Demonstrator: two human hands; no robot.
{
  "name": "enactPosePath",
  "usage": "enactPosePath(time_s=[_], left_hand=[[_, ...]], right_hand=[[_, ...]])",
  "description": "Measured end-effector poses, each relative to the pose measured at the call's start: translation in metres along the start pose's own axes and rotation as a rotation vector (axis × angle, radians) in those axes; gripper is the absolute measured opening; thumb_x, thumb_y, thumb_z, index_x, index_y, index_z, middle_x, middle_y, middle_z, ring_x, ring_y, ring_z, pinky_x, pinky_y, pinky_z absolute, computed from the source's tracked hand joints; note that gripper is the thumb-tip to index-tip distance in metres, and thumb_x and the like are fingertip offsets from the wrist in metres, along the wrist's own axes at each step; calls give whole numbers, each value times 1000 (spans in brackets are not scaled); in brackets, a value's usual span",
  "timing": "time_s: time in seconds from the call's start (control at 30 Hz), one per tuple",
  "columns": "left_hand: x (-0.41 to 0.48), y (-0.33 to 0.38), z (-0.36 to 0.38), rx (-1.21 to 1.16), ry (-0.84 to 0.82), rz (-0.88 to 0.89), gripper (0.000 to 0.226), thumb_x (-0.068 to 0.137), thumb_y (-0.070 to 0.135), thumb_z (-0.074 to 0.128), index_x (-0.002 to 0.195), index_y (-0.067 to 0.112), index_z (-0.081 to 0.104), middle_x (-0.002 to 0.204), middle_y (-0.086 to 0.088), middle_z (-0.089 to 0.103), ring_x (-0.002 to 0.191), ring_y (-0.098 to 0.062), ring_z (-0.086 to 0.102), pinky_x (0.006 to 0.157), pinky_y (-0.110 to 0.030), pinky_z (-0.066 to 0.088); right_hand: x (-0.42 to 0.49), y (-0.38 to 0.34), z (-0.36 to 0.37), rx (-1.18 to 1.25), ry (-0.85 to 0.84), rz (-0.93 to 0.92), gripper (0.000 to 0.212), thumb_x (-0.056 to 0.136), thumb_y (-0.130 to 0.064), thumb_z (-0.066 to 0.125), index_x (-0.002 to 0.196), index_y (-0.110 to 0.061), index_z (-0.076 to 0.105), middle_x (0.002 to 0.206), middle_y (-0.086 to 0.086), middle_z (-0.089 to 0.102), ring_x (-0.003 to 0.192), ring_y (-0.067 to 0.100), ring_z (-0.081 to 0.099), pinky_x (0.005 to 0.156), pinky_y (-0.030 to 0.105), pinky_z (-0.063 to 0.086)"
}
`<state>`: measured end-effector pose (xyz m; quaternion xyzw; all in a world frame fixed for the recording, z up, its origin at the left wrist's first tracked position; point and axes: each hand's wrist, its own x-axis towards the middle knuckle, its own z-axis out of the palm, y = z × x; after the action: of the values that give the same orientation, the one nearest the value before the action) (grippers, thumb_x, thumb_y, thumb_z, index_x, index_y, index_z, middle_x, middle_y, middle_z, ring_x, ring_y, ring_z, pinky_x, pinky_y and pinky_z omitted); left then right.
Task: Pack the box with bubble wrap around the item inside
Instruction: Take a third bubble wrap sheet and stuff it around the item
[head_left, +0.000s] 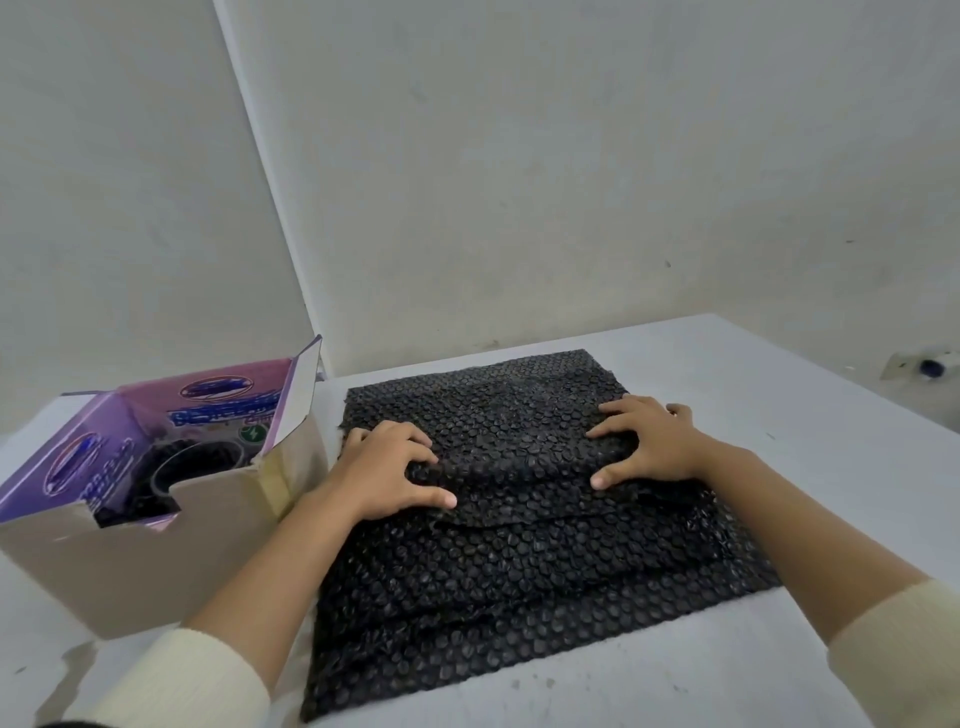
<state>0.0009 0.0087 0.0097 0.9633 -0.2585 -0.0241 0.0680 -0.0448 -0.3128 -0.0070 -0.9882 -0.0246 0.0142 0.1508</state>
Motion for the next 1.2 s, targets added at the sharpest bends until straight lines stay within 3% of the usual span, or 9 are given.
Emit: enactPosePath(time_s=[0.2,0.3,0.37,0.47,0.53,0.77,0.87,1.1,1.2], left_hand=[[-3,12,-21,-82,108,-18,49,76,59,61,108,23,65,114,3,65,105,-19,59,85,-34,46],[-8,19,-37,-154,185,-4,43,78,51,64,115,30,60,120,2,64,110,-20,58,88,-34,47],[-11,25,-49,-269,217,43,42,80,45,66,119,37,54,128,4,59,118,-17,54,95,-34,44],[-18,35,-72,-434,252,95,46,81,36,67,121,43,47,128,-1,57,122,-15,50,94,-31,39],[-24,39,-89,-457,299,139,43,83,32,67,118,45,45,119,-2,57,118,-16,51,93,-29,34],[-57,12,-143,-500,500,211,32,85,10,63,84,41,57,114,11,60,116,-8,51,103,-26,32],[-74,-15,-155,-463,543,104,32,87,8,60,103,35,68,123,6,62,117,-8,52,103,-21,31],[-114,-78,-160,-374,524,-272,41,94,15,45,136,17,49,145,-1,44,135,-19,38,108,-26,25],[-129,-99,-156,-460,352,-416,33,92,19,40,122,16,54,132,1,49,124,-20,41,97,-28,31]], right_hand=[[2,-3,-9,12,203,-25,38,69,-59,68,92,-28,70,131,-12,51,131,11,33,107,44,14],[-2,-6,-28,136,241,-12,36,67,-59,68,67,-24,63,89,-2,67,94,18,59,85,35,31],[-7,-12,-42,257,250,-32,40,67,-54,70,60,-16,58,64,4,62,68,22,60,65,30,36],[-13,-27,-65,404,329,-53,19,73,-33,76,76,-20,62,77,-7,62,74,11,57,68,28,38],[-16,-35,-81,544,329,-38,24,75,-25,76,90,-19,58,87,-1,62,78,15,57,69,31,42],[-14,-101,-127,1068,205,-231,21,86,-4,59,83,-20,46,82,5,59,57,17,64,47,27,56],[2,-146,-128,1130,202,-304,19,86,-2,59,83,-20,54,82,4,61,59,15,65,52,26,57],[44,-274,-102,1234,187,-306,14,87,-3,59,94,-14,67,88,9,67,72,18,64,65,24,58],[55,-317,-83,1157,104,-296,24,81,-3,61,102,-12,68,101,11,67,87,19,63,76,26,55]])
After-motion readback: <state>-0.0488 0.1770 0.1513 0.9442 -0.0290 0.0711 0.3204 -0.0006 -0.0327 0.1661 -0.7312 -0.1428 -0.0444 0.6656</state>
